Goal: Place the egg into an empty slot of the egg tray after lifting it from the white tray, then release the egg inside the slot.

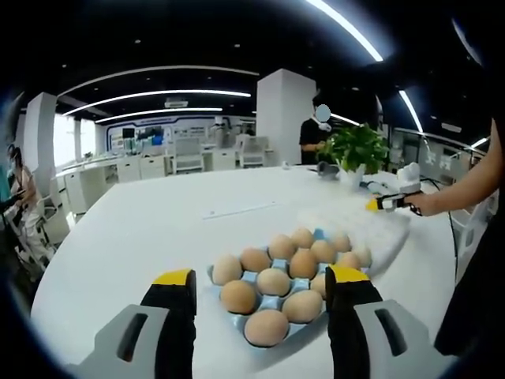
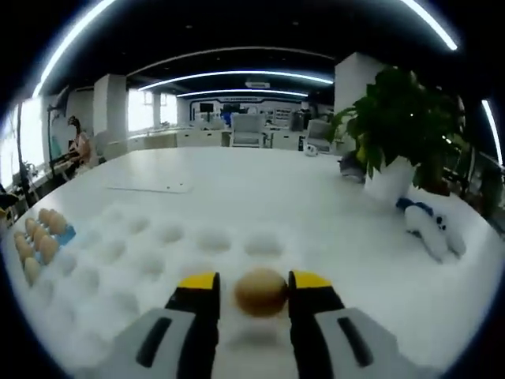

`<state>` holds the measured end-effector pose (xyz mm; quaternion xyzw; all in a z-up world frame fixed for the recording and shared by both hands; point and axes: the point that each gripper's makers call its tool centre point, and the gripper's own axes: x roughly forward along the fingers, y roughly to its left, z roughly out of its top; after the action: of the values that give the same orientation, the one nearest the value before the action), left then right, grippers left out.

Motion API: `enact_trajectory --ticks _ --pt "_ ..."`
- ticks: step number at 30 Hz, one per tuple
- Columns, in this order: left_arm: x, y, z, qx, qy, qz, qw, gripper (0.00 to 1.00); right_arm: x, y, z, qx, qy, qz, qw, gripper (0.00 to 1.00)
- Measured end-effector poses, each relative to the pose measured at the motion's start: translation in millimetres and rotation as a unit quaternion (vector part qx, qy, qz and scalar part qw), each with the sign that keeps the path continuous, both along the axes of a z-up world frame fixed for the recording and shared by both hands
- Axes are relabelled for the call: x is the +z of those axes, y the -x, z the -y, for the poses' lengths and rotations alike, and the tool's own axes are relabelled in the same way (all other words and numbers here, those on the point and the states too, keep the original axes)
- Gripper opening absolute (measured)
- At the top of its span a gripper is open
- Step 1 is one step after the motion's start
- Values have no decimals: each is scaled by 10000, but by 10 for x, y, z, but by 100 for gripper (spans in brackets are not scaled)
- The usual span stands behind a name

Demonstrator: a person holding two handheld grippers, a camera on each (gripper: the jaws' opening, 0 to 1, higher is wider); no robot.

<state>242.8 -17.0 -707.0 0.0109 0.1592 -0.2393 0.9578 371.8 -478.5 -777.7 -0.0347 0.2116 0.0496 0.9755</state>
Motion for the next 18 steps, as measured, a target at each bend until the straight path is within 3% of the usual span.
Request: enact_trajectory --ticks 8,12,15,18 --pt "-7 -5 11 -5 16 -23 10000 65 -2 -24 -17 215 119 68 9997 34" --pt "-1 -6 24 -33 15 -10 10000 65 33 -36 -43 354 404 75 9985 30" --pt "9 -4 20 -38 17 0 10000 65 77 -22 -24 241 393 87 9989 25" --pt "12 0 -5 -14 -8 18 10000 64 196 -24 -23 123 -260 174 9994 25"
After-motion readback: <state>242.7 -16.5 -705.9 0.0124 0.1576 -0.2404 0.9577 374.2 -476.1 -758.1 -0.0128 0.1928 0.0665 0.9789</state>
